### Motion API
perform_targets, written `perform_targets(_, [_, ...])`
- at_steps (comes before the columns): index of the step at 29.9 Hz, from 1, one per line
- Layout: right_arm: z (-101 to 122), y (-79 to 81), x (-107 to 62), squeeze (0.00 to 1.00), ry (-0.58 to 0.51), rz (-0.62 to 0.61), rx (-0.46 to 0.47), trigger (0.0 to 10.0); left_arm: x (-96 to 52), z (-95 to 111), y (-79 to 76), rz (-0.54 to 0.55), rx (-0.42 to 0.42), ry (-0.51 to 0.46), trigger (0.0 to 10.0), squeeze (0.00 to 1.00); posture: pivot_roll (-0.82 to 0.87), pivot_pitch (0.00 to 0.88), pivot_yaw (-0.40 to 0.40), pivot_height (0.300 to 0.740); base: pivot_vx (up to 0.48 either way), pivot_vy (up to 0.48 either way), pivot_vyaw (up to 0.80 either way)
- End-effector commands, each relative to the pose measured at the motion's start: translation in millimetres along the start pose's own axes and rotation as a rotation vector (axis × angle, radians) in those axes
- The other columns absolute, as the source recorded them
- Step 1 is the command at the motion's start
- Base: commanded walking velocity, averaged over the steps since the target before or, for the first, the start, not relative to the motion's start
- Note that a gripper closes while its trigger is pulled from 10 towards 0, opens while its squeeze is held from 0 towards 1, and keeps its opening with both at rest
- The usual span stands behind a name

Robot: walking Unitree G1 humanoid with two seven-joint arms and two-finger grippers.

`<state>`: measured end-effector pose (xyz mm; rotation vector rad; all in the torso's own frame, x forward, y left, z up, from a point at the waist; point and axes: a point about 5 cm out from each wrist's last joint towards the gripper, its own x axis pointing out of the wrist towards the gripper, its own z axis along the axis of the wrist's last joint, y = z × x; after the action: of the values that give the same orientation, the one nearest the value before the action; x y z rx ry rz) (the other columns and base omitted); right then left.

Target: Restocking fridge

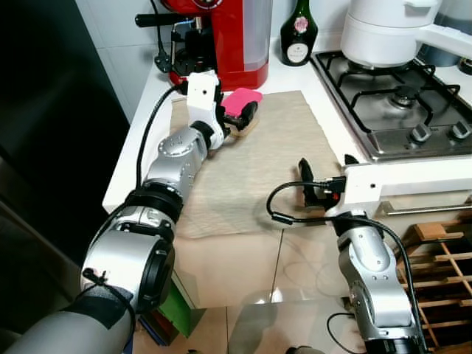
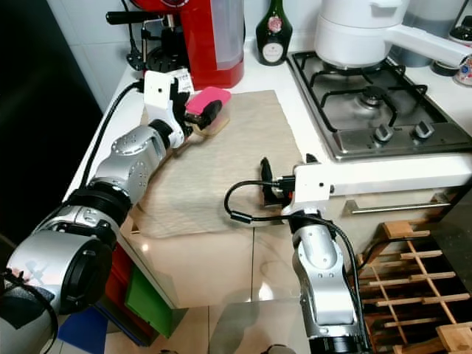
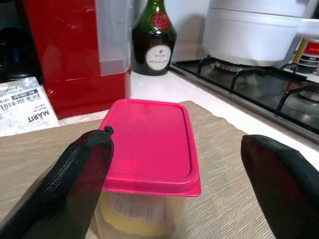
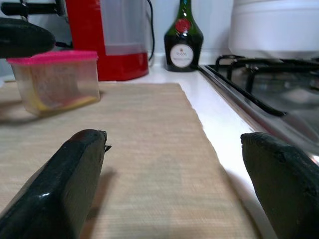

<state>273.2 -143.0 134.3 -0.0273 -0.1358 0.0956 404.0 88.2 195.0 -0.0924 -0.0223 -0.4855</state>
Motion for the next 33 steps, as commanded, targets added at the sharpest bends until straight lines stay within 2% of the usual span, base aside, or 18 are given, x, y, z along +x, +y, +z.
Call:
perform_targets(1, [4, 1.9, 0.1, 0.07, -0.009, 0.003, -0.01, 10.0, 2.2, 6, 0.8, 0.009, 0.013, -0.01, 10.0, 0.0, -0.15, 0.047, 0.12, 0.74, 0.0, 0.0, 0.0])
perform_targets(9, [5, 0.5, -3.0, 0.07, -0.002, -0.002, -0.014, 10.0, 3.0, 0, -1.7, 0.016, 0.008, 0.014, 10.0, 0.0, -0.17, 0.055, 0.118, 0.74, 0.0, 0.0, 0.0])
perform_targets(19, [5, -1.1, -3.4, 0.08, 0.005, -0.003, -0.019, 10.0, 2.1, -2, 3.9, 0.074, -0.002, 0.023, 10.0, 0.0, -0.17, 0.054, 0.116, 0.74, 0.0, 0.0, 0.0])
perform_targets(22, [5, -1.5, -2.9, 0.08, 0.005, -0.002, -0.02, 10.0, 3.7, 5, 2.9, 0.07, 0.03, -0.009, 10.0, 0.0, -0.17, 0.051, 0.114, 0.74, 0.0, 0.0, 0.0])
perform_targets(24, [5, -2.0, -2.5, 0.07, 0.006, -0.002, -0.021, 10.0, 6.6, 20, -2.2, 0.04, 0.104, -0.075, 10.0, 0.0, -0.17, 0.049, 0.112, 0.74, 0.0, 0.0, 0.0])
perform_targets(27, [5, -1.8, -2.1, 0.08, 0.008, -0.002, -0.021, 10.0, 9.2, 35, -9.1, 0.001, 0.138, -0.149, 10.0, 0.0, -0.16, 0.048, 0.111, 0.74, 0.0, 0.0, 0.0])
perform_targets(29, [5, -1.2, -2.0, 0.08, 0.008, -0.001, -0.02, 10.0, 9.6, 40, -11.1, -0.011, 0.134, -0.173, 10.0, 0.0, -0.16, 0.047, 0.111, 0.74, 0.0, 0.0, 0.0])
perform_targets(33, [4, 0.4, -1.4, 0.08, 0.01, 0.005, -0.017, 10.0, 9.5, 46, -12.8, -0.043, 0.034, -0.195, 10.0, 0.0, -0.16, 0.045, 0.107, 0.74, 0.0, 0.0, 0.0])
